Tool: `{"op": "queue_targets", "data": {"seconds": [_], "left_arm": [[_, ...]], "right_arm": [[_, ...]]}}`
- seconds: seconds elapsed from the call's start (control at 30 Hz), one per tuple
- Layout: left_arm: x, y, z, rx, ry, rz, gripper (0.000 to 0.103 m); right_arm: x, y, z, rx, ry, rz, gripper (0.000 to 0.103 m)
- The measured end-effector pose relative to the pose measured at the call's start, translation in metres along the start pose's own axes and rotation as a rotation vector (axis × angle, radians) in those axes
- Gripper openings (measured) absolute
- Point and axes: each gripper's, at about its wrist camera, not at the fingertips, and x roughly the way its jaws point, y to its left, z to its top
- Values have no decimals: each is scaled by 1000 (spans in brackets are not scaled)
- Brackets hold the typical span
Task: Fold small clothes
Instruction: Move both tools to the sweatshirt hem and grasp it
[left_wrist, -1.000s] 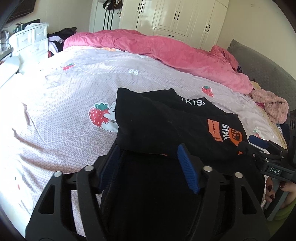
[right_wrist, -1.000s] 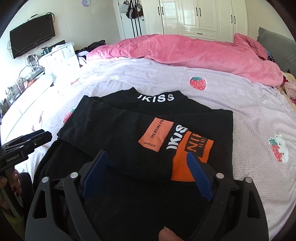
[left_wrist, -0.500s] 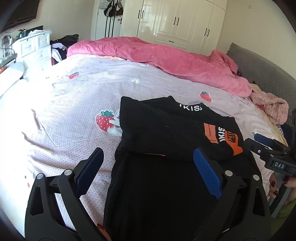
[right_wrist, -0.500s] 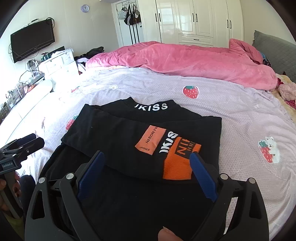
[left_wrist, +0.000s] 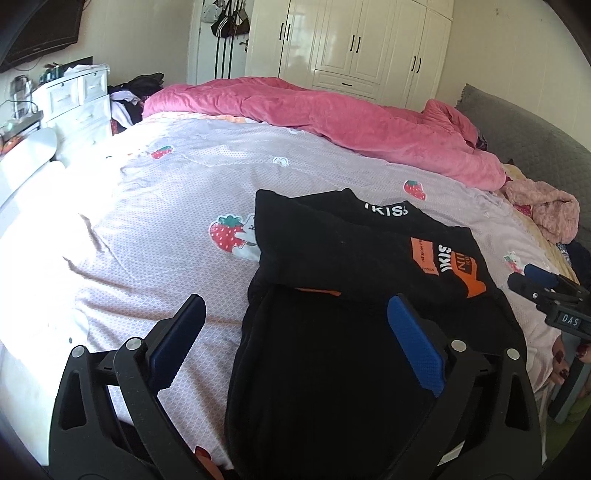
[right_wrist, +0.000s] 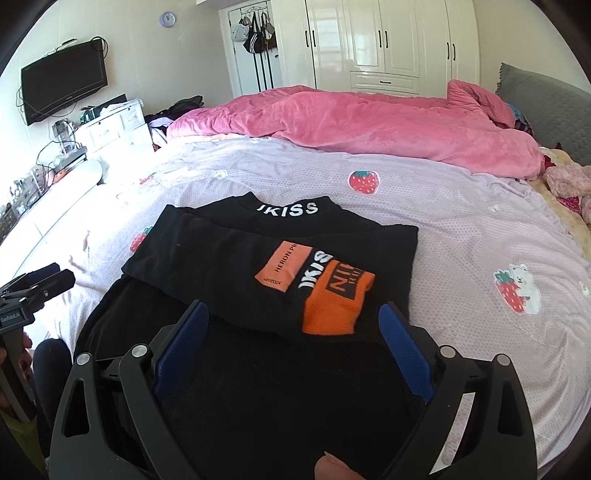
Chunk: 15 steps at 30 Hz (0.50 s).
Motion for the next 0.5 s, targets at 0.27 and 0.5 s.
{"op": "queue_targets", "data": {"seconds": [0.27,0.5], "left_arm": [[-6,18,-21,-9,44,22,93],[-9,36,-42,-20,88,49,93]], "right_arm": [[-6,-13,-19,8,33,-31,93],[-9,-26,-45,21,75,-60,93]]}}
